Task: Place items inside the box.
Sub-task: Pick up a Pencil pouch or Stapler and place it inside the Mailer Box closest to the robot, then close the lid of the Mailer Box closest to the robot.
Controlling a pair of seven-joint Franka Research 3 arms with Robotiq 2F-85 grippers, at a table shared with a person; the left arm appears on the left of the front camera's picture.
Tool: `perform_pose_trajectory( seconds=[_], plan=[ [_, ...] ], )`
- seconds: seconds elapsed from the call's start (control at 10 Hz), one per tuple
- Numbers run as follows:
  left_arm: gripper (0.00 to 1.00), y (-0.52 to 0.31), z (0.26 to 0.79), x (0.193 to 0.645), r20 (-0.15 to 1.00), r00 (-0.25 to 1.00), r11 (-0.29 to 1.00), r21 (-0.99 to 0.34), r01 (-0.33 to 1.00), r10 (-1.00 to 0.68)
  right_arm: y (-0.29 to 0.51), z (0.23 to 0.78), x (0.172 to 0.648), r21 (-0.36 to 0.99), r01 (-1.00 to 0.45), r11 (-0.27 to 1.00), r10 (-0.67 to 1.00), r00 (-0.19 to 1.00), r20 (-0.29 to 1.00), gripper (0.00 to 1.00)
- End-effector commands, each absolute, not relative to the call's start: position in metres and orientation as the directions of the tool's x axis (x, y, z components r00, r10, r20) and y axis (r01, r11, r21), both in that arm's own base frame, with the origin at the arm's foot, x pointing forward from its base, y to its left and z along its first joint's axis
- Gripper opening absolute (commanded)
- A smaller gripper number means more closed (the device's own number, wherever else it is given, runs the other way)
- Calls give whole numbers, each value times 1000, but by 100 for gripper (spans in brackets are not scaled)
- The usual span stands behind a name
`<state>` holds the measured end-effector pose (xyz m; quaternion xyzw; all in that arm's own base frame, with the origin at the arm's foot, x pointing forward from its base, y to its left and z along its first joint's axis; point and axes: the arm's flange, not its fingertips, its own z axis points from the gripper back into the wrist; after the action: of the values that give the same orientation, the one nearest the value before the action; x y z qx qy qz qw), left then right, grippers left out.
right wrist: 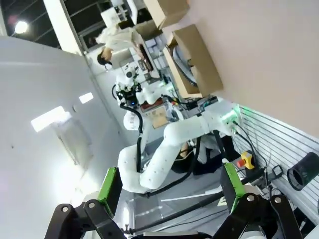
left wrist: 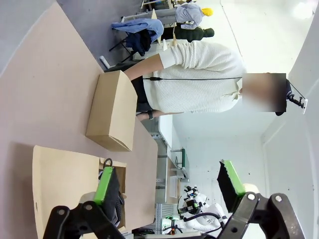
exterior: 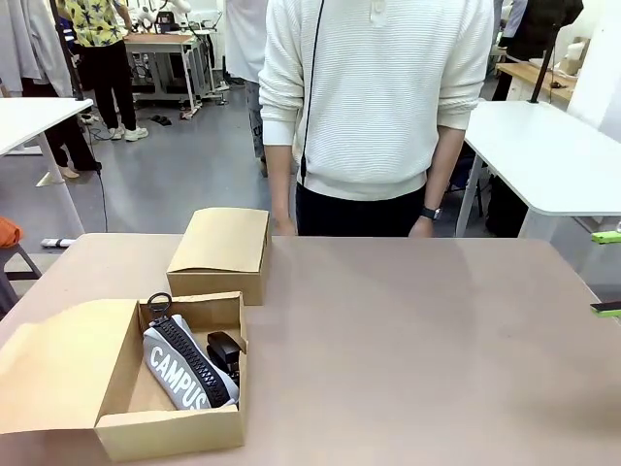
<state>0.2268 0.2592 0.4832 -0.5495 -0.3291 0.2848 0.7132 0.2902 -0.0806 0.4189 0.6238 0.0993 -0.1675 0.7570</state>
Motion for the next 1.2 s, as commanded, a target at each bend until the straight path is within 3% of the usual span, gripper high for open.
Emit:
perform_pose_trajectory(
  seconds=[0.0, 0.9, 1.0, 1.1],
  plan=[
    [100, 260, 484, 226, 169, 622, 233, -972, -22, 764, -56, 437, 288, 923, 340, 181, -53, 940, -336, 100],
    [100, 259, 483, 227, 156, 621, 234, -971, -45, 768, -56, 437, 288, 923, 340, 181, -53, 940, -336, 100],
    [100, 244, 497, 232, 333, 685, 321, -935, 150, 648, -56, 437, 288, 923, 340, 181, -53, 940, -336, 100],
    [100, 217, 501, 250, 596, 658, 409, -800, 439, 460, -56, 437, 288, 923, 340, 181, -53, 940, -336, 100]
  ],
)
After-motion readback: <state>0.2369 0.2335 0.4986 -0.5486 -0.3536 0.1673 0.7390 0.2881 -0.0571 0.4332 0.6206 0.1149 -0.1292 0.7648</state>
